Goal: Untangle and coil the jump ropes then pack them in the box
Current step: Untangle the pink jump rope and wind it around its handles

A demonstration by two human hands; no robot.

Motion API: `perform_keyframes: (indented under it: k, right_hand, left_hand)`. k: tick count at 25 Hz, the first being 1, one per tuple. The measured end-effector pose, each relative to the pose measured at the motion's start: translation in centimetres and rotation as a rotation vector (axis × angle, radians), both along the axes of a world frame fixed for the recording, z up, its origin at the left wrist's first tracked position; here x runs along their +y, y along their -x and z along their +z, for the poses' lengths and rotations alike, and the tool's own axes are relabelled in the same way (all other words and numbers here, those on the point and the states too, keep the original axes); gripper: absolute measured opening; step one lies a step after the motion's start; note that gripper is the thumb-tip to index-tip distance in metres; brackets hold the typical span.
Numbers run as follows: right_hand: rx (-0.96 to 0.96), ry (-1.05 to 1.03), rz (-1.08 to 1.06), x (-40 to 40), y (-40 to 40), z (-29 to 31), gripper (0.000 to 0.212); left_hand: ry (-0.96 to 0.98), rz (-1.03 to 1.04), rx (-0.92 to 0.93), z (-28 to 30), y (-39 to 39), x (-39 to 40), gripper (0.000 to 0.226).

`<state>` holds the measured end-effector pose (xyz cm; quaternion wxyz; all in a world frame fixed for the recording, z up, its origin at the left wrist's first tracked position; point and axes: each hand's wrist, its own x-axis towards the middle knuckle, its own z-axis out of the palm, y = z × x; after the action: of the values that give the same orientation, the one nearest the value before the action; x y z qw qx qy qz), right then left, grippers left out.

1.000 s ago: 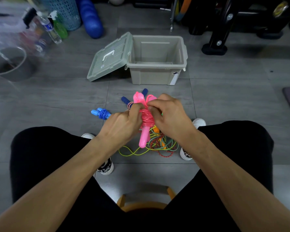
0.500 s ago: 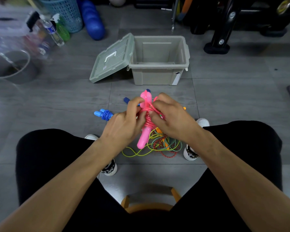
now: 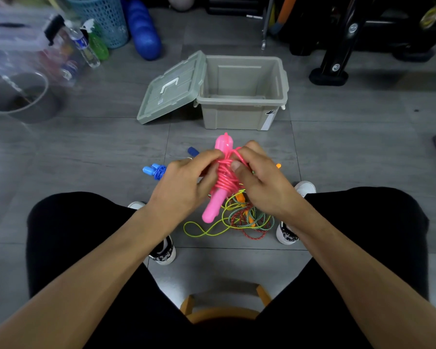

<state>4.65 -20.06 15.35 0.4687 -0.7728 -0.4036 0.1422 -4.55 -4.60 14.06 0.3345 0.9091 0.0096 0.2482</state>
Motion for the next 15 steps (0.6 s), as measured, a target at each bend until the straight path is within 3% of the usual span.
perform_keyframes:
  k: [4, 7, 9, 12, 15]
  right_hand:
    - [0.345, -0.017, -0.023, 0.0, -0.6, 0.6, 0.025]
    - [0.429, -0.050, 0.007, -0.1, -0.9, 0.5, 0.024]
    - [0.371, -0.046, 0.045, -0.2, -1.1, 0.6, 0.021]
    - [0.102, -0.006, 0.104, -0.4, -1.1, 0.6, 0.022]
    - [-0.037, 0.011, 0.087, -0.7, -0.9, 0.1, 0.027]
  left_hand:
    - [0.210, 0.085, 0.034, 0.6, -0.7, -0.3, 0.011]
    - [0.121, 0.100, 0.060, 0.9, -0.9, -0.2, 0.009]
    - [-0.022, 0.108, 0.066, 1.1, -0.9, -0.2, 0.018]
    - [-0.163, -0.015, 0.054, 1.0, -0.6, 0.2, 0.033]
    - [-0.230, -0.100, 0.065, 1.1, -0.1, 0.9, 0.026]
